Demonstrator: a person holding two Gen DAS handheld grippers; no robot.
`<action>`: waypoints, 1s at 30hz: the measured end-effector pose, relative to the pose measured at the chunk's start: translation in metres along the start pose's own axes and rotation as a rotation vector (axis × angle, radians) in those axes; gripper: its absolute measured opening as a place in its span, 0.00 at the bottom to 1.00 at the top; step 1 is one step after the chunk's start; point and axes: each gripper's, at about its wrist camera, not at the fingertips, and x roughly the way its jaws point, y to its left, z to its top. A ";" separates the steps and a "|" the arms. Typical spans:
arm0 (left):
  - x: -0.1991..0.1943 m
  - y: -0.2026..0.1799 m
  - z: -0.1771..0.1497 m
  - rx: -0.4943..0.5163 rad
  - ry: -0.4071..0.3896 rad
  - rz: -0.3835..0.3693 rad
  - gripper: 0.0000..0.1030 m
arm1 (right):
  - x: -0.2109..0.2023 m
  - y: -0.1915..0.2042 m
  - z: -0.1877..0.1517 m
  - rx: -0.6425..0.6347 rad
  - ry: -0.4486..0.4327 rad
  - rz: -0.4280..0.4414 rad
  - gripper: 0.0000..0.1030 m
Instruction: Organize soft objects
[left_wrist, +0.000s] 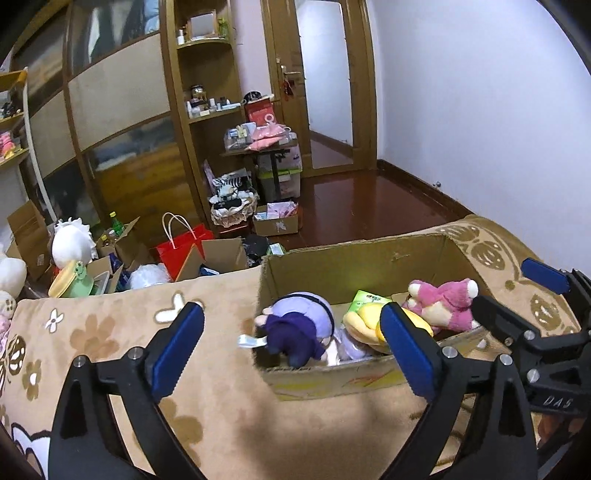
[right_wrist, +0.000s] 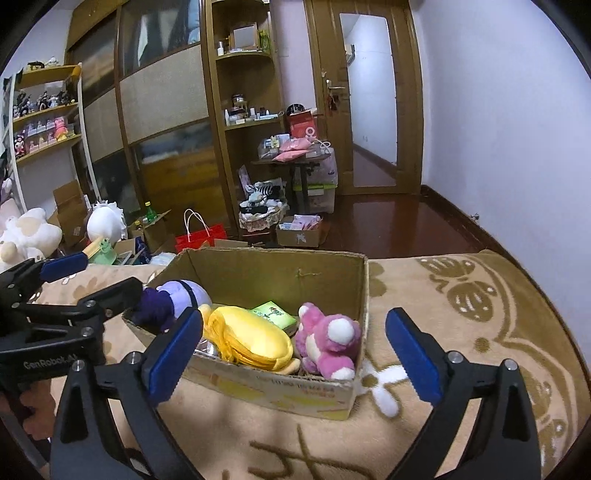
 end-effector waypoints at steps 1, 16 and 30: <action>-0.005 0.002 0.000 -0.005 -0.006 0.001 0.94 | -0.006 0.000 0.001 0.000 -0.007 -0.003 1.00; -0.092 0.015 -0.016 -0.021 -0.079 0.016 0.97 | -0.095 -0.001 0.006 0.013 -0.102 -0.015 1.00; -0.136 0.014 -0.046 -0.025 -0.121 0.025 0.97 | -0.147 -0.003 -0.014 0.034 -0.175 -0.026 1.00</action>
